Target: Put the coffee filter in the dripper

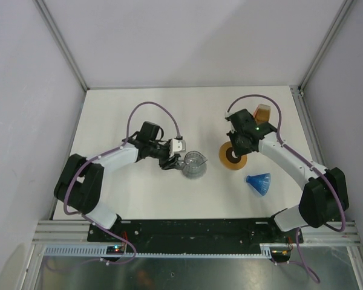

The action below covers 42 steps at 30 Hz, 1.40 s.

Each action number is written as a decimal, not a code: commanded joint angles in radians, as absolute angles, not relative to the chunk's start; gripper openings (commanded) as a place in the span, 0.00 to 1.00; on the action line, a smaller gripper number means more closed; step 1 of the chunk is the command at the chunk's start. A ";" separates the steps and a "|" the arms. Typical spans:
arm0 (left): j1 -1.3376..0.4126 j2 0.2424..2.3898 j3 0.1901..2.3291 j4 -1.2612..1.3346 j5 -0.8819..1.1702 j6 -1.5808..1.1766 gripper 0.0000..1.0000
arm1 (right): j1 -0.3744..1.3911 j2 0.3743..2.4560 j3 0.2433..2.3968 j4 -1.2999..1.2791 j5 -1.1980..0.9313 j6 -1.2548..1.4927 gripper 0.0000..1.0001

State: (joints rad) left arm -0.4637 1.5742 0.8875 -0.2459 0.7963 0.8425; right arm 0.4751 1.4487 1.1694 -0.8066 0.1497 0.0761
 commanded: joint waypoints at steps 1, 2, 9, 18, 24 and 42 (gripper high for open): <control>-0.471 1.514 0.904 -0.241 0.818 0.820 0.63 | 0.500 1.436 1.236 -0.830 0.183 0.066 0.00; -0.471 1.506 0.910 -0.241 0.811 0.805 0.67 | 0.509 1.445 1.247 -0.836 0.187 0.064 0.00; -0.456 1.421 0.963 -0.327 0.764 0.768 0.90 | 0.574 1.499 1.361 -0.893 0.205 0.057 0.00; -0.335 1.354 1.052 -0.454 0.653 0.649 1.00 | 0.716 1.673 1.597 -0.979 0.251 0.017 0.00; -0.220 1.338 1.080 -0.455 0.509 0.561 1.00 | 0.803 1.825 1.728 -1.076 0.315 -0.025 0.00; -0.178 1.315 1.061 -0.454 0.454 0.572 1.00 | 0.907 2.058 1.955 -1.207 0.357 -0.084 0.00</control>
State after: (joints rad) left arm -0.1883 1.3464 1.0420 -0.4534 0.4732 0.5755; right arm 0.8932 2.0422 1.8977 -1.1687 0.3336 -0.0616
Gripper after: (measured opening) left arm 0.995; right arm 0.034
